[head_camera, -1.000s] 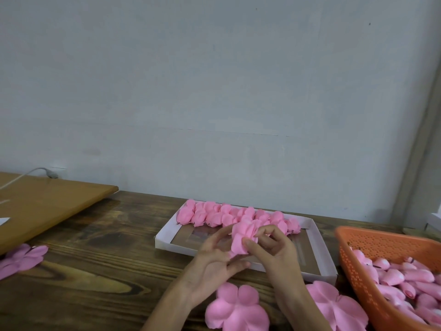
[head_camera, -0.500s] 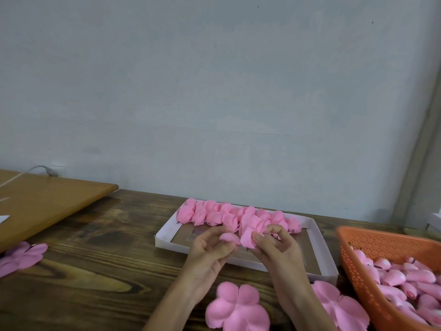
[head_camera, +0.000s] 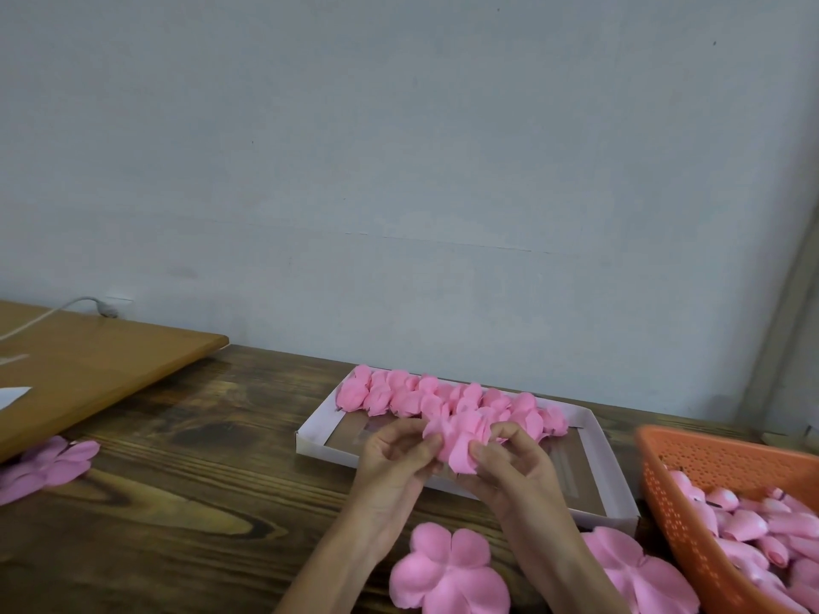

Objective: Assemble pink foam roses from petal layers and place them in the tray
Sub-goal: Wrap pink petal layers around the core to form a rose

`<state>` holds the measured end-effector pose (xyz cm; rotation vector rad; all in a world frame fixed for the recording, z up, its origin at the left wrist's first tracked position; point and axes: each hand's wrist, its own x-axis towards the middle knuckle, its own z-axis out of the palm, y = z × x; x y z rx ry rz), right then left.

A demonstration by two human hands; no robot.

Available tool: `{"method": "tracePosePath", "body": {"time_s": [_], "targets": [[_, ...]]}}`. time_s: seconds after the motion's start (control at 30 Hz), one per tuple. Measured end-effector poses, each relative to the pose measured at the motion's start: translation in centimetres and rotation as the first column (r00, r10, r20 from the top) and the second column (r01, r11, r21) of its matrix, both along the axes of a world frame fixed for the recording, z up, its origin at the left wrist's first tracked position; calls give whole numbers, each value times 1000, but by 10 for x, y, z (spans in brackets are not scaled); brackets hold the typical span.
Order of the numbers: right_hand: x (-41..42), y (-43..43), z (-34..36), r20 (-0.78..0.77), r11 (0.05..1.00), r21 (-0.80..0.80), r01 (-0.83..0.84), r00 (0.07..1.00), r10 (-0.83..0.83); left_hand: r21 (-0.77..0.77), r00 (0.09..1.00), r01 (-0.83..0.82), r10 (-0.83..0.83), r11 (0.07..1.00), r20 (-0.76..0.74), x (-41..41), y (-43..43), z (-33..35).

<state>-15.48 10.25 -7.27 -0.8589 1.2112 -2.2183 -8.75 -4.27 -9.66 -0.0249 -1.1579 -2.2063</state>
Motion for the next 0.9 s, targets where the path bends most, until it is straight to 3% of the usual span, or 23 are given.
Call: {"method": "tracePosePath", "body": {"time_s": [0.43, 0.67, 0.8, 0.9], "targets": [[6, 1, 5, 14, 998, -55, -16, 1000, 17, 5, 996, 85, -85, 996, 28, 4, 3, 1], [2, -2, -1, -104, 998, -14, 61, 993, -62, -34, 997, -51, 53, 998, 64, 5, 9, 7], [2, -5, -5, -209, 992, -4, 125, 970, -123, -84, 994, 74, -67, 994, 83, 2, 17, 10], [1, -7, -10, -366, 967, 69, 243, 908, -202, -3, 972, 179, -177, 984, 155, 2, 25, 7]]}}
